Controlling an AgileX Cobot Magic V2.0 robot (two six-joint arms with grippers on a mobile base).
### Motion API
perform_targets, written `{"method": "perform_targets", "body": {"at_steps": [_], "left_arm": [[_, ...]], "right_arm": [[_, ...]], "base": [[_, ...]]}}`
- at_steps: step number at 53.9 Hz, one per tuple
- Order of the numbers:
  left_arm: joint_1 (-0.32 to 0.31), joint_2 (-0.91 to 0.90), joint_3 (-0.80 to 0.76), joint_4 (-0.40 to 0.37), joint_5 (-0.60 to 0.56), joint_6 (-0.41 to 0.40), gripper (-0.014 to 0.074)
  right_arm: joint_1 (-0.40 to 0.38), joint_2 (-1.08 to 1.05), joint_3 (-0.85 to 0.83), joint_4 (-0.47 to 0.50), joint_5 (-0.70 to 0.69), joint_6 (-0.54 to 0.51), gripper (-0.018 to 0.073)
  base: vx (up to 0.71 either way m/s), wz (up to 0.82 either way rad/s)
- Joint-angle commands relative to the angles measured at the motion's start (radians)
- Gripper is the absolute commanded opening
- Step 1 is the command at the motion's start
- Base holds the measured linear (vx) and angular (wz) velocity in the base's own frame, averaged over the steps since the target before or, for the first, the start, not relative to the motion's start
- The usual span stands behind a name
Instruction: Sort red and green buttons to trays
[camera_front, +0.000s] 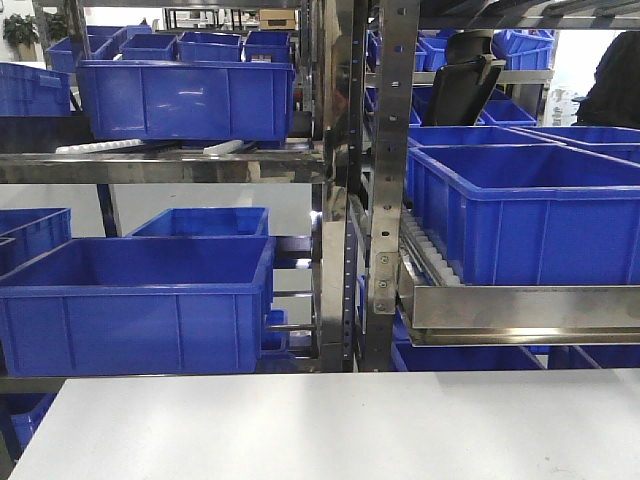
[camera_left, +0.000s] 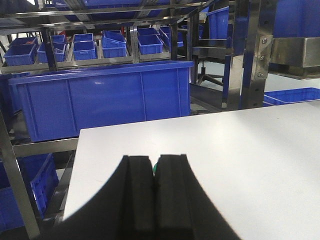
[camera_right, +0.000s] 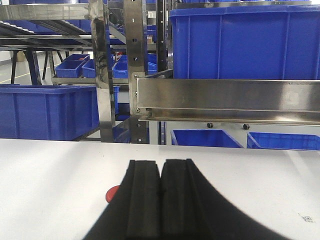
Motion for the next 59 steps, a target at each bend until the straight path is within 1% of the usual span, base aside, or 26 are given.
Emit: {"method": "perform_targets", "body": {"at_steps": [1,38,41,46,49,51,53,55,57,59], "left_arm": [[0.002,-0.004,0.005,-0.001,-0.086,-0.001,-0.0006],[0.002,-0.004,0.005,-0.001,-0.088,-0.001,-0.0006],[0.002,-0.004,0.005,-0.001,-0.090,-0.001,-0.0006],[0.002,-0.004,-0.005,-0.001,-0.165,-0.001,-0.0006],[0.002,-0.004,-0.007,-0.002,-0.246,-0.001,-0.0006],[0.002,-0.004,-0.007,-0.002,-0.300,-0.001,-0.0006],[0.002,-0.004,-0.007,-0.007,-0.385,-0.005,-0.0006],[0.002,-0.004,-0.013,-0.027,-0.448,-0.026,-0.0006],[0.002,-0.004,-0.037,-0.058,-0.468,-0.065,-0.0006],[-0.001,0.000,-0.070,-0.084,-0.458,-0.086,-0.0006]], "right_arm": [[-0.006,-0.012,0.006,-0.008,-0.085,-0.004,-0.0010],[-0.006,-0.012,0.006,-0.008,-0.085,-0.004,-0.0010],[-0.006,-0.012,0.006,-0.008,-0.109,-0.004,-0.0010],[-0.006,-0.012,0.006,-0.008,-0.183,-0.004,-0.0010],[-0.006,-0.012,-0.002,-0.008,-0.234,-0.004,-0.0010],[-0.006,-0.012,-0.014,-0.008,-0.244,-0.004,-0.0010],[-0.006,-0.012,-0.033,-0.008,-0.243,-0.004,-0.0010],[-0.006,-0.012,-0.058,-0.008,-0.236,-0.004,-0.0010],[-0.006,-0.012,-0.099,-0.008,-0.218,-0.004,-0.0010],[-0.006,-0.009,-0.141,-0.010,-0.205,-0.010,-0.0010]], "base": [[0.00,0.00],[0.00,0.00],[0.00,0.00],[0.00,0.00],[0.00,0.00],[0.00,0.00],[0.00,0.00],[0.00,0.00],[0.00,0.00],[0.00,0.00]]}}
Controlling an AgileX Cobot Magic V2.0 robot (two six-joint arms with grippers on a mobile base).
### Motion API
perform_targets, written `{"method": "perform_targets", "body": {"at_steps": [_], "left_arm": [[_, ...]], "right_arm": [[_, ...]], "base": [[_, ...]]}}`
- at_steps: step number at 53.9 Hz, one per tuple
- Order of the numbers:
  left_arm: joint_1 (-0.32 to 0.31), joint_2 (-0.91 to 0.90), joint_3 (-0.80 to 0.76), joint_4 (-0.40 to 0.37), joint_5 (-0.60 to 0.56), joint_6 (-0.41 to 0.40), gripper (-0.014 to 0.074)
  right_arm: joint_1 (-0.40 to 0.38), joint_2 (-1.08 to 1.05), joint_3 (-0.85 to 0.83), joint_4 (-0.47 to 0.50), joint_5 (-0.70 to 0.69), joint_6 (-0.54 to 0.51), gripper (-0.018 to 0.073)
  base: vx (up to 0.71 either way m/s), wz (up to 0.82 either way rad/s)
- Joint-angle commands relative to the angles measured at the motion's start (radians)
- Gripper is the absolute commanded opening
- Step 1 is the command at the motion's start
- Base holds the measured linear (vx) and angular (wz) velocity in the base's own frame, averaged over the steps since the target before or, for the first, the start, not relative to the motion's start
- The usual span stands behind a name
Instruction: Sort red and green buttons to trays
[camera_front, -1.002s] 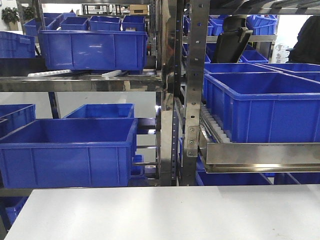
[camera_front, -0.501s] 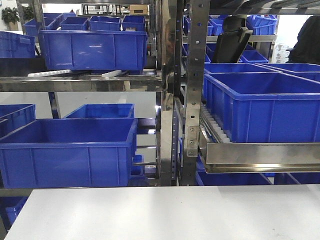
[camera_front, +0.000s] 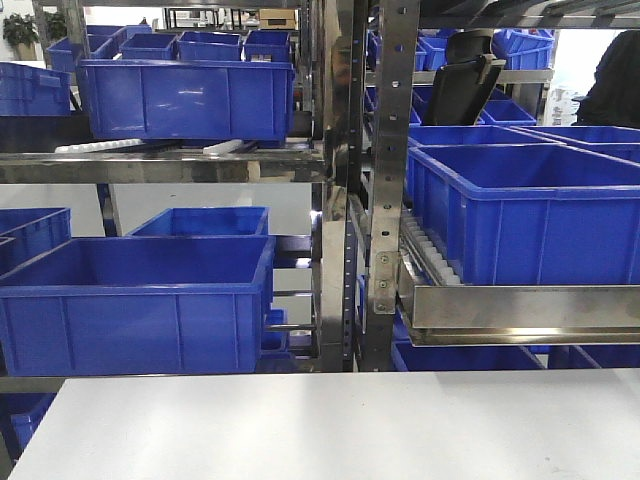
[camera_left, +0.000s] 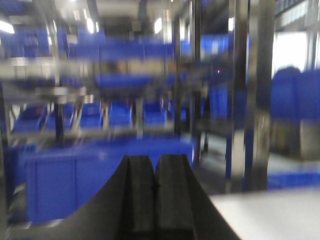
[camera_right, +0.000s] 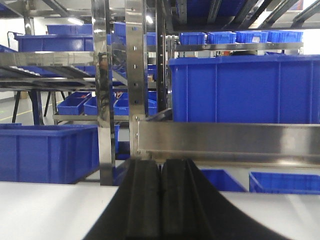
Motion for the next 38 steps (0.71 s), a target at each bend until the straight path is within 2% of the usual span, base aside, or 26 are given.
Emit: {"method": "perform_targets", "body": {"at_steps": [1,8,13,22,28,38], "left_arm": [[-0.001,0.003,-0.090,-0.067,-0.130,-0.058,-0.0006],[-0.001,0.109,-0.282,-0.068,-0.048,-0.003,-0.0006],[-0.001,0.283,-0.474,-0.070,0.000,0.054,-0.0006],[-0.001,0.571,-0.758,-0.071,0.141,0.057,-0.0006],[-0.001,0.710,-0.845,-0.079,0.164,0.057,-0.0006],[-0.001,0.803,-0.872,-0.077,0.132,0.058,0.0018]], "right_arm": [[-0.006,-0.005,-0.131,-0.013,-0.074,-0.019,-0.0010],[-0.006,0.097,-0.350,-0.050,-0.020,-0.103,-0.0010],[-0.006,0.247,-0.532,-0.050,0.024,-0.130,-0.0010],[-0.006,0.532,-0.752,-0.050,0.041,-0.134,-0.0010],[-0.006,0.662,-0.808,-0.050,0.040,-0.134,-0.0010],[-0.006,0.769,-0.810,-0.040,0.017,-0.131,-0.0005]], "base": [[0.00,0.00],[0.00,0.00],[0.00,0.00],[0.00,0.00],[0.00,0.00],[0.00,0.00]]}}
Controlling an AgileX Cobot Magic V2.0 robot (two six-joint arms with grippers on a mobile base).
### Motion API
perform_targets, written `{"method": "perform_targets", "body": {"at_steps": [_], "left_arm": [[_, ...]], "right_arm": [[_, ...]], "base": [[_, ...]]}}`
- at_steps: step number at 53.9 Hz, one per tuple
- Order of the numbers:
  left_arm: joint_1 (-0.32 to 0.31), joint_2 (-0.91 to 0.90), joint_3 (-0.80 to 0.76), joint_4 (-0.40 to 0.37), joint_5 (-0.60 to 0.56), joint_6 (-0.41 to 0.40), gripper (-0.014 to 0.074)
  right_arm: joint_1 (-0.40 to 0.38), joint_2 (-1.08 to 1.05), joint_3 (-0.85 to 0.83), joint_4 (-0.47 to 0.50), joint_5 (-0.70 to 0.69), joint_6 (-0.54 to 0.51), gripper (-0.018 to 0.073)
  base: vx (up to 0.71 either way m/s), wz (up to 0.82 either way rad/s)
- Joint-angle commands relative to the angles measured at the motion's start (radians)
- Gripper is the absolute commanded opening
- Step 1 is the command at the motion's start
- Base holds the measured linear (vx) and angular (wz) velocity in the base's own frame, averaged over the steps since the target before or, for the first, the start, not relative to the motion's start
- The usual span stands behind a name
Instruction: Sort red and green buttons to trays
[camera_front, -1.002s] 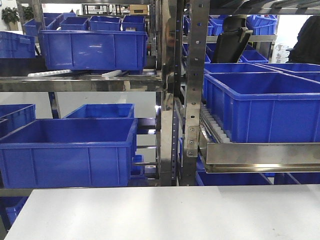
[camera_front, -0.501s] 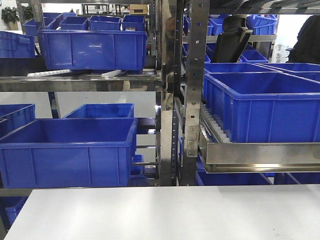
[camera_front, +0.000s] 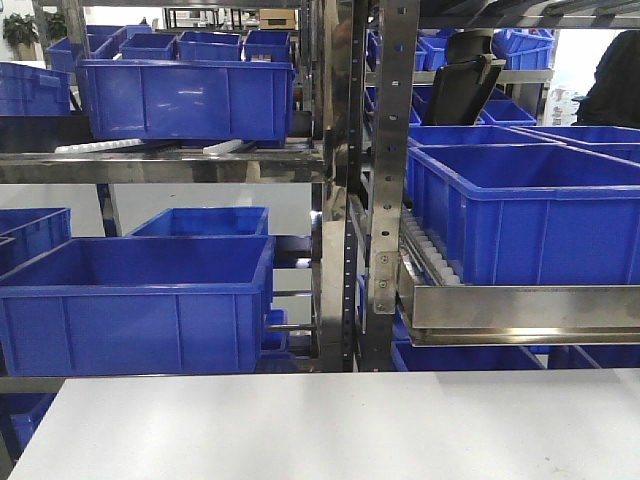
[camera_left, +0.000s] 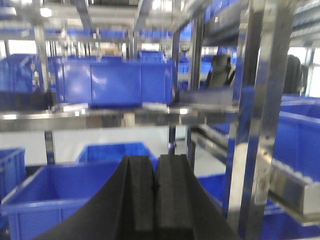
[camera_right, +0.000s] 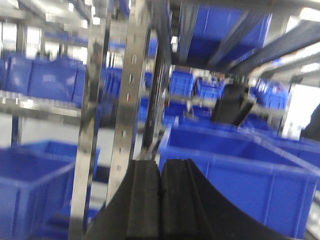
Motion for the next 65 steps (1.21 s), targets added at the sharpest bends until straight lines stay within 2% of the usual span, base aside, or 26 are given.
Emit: {"method": "perform_targets", "body": {"at_steps": [1,8,14,24,29,34,40,46,57,65], "left_arm": [[-0.001,0.024,-0.041,-0.010,-0.089,0.000,0.0027],[-0.001,0.034,-0.041,-0.007,-0.071,0.007,0.0125],[-0.001,0.034,-0.041,-0.003,-0.071,0.033,0.0261],[-0.001,0.033,-0.041,-0.004,-0.071,0.033,0.0533],[-0.001,0.033,-0.041,-0.004,-0.071,0.033,0.0612],[-0.001,0.033,-0.041,-0.004,-0.071,0.033,0.0636],[-0.001,0.033,-0.041,-0.004,-0.086,0.030,0.0619],[-0.001,0.033,-0.041,-0.004,-0.084,0.030,0.0586],[-0.001,0.033,-0.037,-0.004,-0.062,0.030,0.0546],[-0.001,0.033,-0.033,-0.004,-0.057,0.030,0.0534]], "right_arm": [[-0.006,0.038,-0.037,0.006,-0.082,-0.005,-0.0001],[-0.006,0.040,-0.036,0.033,-0.068,0.001,0.0052],[-0.006,0.038,-0.036,0.032,-0.068,0.000,0.0164],[-0.006,0.038,-0.036,0.032,-0.064,0.000,0.0487],[-0.006,0.038,-0.036,0.032,-0.089,0.000,0.0638],[-0.006,0.038,-0.036,0.032,-0.119,0.000,0.0725],[-0.006,0.038,-0.034,0.059,-0.153,0.036,0.0724],[-0.006,0.067,0.028,0.040,-0.214,0.035,0.0695],[-0.006,0.160,0.387,0.017,-0.522,0.094,0.0604],[-0.006,0.330,0.653,-0.065,-0.790,0.144,0.0547]], "base": [[0.00,0.00],[0.00,0.00],[0.00,0.00],[0.00,0.00],[0.00,0.00],[0.00,0.00],[0.00,0.00],[0.00,0.00],[0.00,0.00],[0.00,0.00]]}}
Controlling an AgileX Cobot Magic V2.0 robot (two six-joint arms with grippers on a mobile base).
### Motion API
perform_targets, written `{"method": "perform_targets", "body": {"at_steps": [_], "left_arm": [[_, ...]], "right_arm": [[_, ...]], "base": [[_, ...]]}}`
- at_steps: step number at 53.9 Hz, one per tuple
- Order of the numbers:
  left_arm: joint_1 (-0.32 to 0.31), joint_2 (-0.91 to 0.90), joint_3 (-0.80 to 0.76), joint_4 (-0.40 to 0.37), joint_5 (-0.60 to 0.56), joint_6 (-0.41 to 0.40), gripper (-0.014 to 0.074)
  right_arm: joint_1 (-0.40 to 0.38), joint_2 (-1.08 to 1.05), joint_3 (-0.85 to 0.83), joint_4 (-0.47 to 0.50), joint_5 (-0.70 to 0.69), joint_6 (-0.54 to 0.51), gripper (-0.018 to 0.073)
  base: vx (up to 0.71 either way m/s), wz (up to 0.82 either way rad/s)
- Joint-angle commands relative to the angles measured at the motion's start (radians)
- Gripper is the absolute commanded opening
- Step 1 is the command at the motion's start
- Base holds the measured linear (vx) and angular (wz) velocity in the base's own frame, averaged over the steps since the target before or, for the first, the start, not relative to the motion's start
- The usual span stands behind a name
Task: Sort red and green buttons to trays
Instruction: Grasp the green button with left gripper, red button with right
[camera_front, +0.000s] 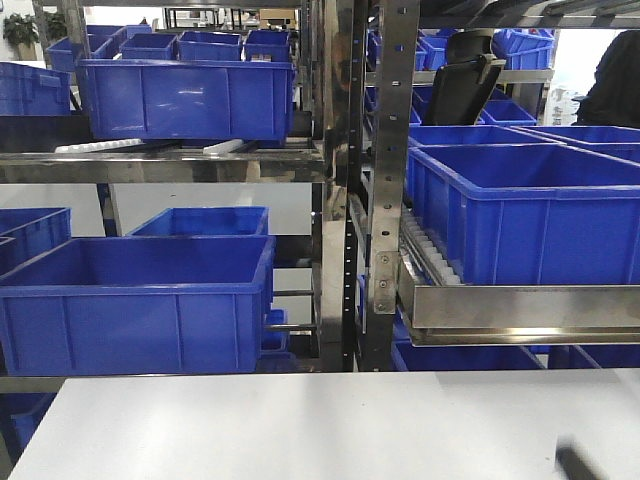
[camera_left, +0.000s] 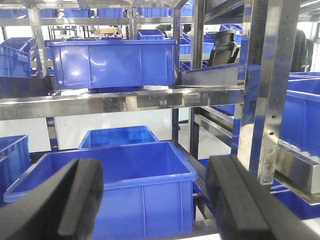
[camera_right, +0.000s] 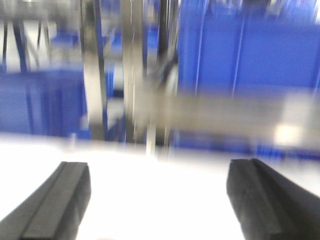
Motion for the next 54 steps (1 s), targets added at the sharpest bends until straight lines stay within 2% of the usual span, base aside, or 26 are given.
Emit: {"method": "perform_targets", "body": {"at_steps": [1,5,16,28,34,49,54], "left_arm": [[-0.001,-0.006,-0.030,-0.005,-0.070,-0.004,0.0534],[-0.001,-0.006,-0.030,-0.005,-0.071,-0.004,0.0534],[-0.001,-0.006,-0.030,-0.006,-0.071,-0.004,0.0534],[-0.001,-0.006,-0.030,-0.005,-0.072,-0.003,0.0534],[-0.001,-0.006,-0.030,-0.005,-0.072,-0.001,0.0534],[-0.001,-0.006,-0.030,-0.003,-0.072,-0.001,0.0534],[-0.001,-0.006,-0.030,-0.003,-0.072,-0.001,0.0534]], "right_arm": [[-0.006,0.101,0.102,-0.069,-0.292,0.025,0.0542],[-0.006,0.240,0.163,-0.108,-0.457,0.025,0.0529],[-0.006,0.613,0.167,-0.178,-0.848,0.044,0.0526],[-0.006,0.815,0.073,-0.253,-0.844,0.041,0.0524],[-0.006,0.884,0.003,-0.258,-0.843,-0.015,0.0524],[-0.006,1.049,-0.183,-0.281,-0.844,-0.015,0.0523],[-0.006,1.071,-0.231,-0.285,-0.844,0.001,0.0487]], "base": [[0.00,0.00],[0.00,0.00],[0.00,0.00],[0.00,0.00],[0.00,0.00],[0.00,0.00],[0.00,0.00]]}}
